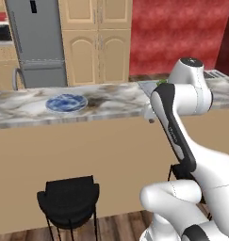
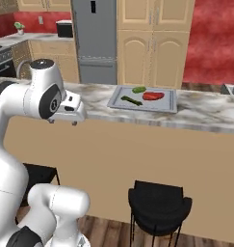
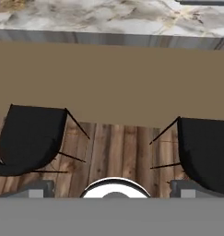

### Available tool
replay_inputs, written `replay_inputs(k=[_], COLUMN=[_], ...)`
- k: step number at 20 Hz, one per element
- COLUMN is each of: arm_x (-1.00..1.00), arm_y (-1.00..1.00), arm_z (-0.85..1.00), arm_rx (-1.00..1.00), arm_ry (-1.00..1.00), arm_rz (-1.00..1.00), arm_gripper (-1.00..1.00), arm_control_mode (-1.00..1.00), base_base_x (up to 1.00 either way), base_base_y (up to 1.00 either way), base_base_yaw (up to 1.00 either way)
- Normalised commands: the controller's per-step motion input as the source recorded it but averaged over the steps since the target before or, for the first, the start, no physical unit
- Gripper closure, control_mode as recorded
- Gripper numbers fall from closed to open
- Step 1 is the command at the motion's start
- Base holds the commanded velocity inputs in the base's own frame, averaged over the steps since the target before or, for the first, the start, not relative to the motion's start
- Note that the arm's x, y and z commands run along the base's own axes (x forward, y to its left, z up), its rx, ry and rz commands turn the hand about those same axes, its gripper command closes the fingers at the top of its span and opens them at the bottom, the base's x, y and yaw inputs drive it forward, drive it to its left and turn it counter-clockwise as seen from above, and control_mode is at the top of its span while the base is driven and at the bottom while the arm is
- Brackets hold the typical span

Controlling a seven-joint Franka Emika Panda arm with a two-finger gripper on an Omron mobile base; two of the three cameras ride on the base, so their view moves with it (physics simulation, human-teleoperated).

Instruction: Create a steak meal by picking up the steak and asparagus from the tray and placing them on the plate. Leave the pickle on the tray.

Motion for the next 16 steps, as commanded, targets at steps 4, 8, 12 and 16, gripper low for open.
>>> replay_inputs(k=[4, 8, 12, 16], arm_x=[0.0, 0.0, 0.0, 0.0], arm_y=[0.0, 0.0, 0.0, 0.05], arm_z=[0.0, 0.0, 0.0, 0.0], arm_rx=[0.0, 0.0, 0.0, 0.0], arm_ry=[0.0, 0.0, 0.0, -0.01], arm_rz=[0.0, 0.0, 0.0, -0.01], arm_gripper=[-1.0, -1.0, -1.0, -1.0], arm_control_mode=[1.0, 1.0, 1.0, -1.0], base_base_x=[0.66, 0.68, 0.14, 0.0], base_base_y=[0.0, 0.04, 0.05, 0.15], base_base_yaw=[-0.01, -0.02, -0.01, -0.02])
